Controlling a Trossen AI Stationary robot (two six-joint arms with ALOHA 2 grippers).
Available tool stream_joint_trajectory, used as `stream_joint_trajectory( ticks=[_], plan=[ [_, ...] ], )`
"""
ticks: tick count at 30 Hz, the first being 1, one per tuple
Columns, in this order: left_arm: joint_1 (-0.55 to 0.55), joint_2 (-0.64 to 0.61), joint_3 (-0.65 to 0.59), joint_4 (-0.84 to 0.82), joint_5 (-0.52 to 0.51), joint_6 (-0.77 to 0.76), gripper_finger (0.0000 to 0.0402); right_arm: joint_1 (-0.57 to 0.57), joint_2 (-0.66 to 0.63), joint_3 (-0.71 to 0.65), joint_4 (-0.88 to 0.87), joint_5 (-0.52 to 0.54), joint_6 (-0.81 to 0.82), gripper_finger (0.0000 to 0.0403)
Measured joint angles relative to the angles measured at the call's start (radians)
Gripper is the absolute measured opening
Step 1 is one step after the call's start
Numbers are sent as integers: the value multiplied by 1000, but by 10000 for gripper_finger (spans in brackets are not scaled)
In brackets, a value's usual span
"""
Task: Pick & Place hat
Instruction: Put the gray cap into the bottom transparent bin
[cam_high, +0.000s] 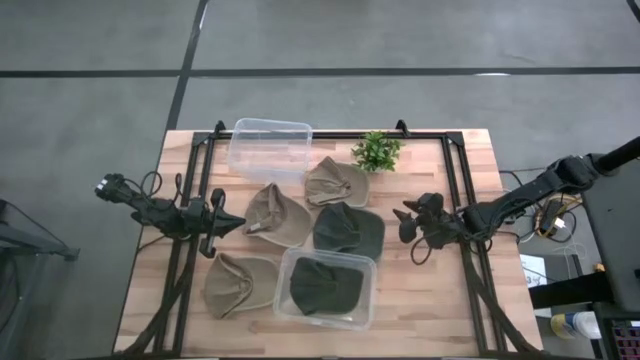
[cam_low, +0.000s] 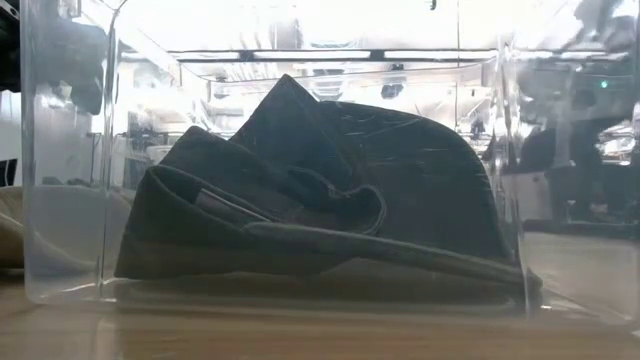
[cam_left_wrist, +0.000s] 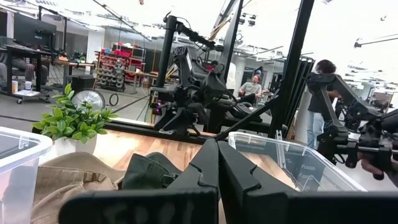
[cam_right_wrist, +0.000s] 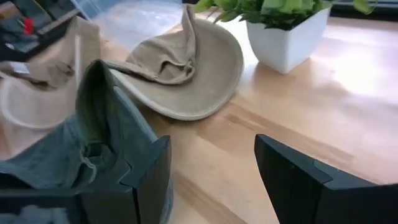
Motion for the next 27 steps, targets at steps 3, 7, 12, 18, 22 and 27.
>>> stream_joint_trajectory(
  ticks=[3,7,12,18,22,27],
  plan=[
    [0,0,0,0,0,0,0,-17,0,-67,138,-9,-26,226],
    [0,0,0,0,0,0,0,-46,9,-142,285,-56,-30,226],
    [0,0,0,0,0,0,0,-70,43,-199,413,-110,-28,226],
    [0,0,0,0,0,0,0,-77,123,-224,553,-158,-72,226],
    [0,0,0,0,0,0,0,-78,196,-210,629,-190,-111,226],
    [0,0,0,0,0,0,0,-87,302,-159,634,-192,-145,226]
  ],
)
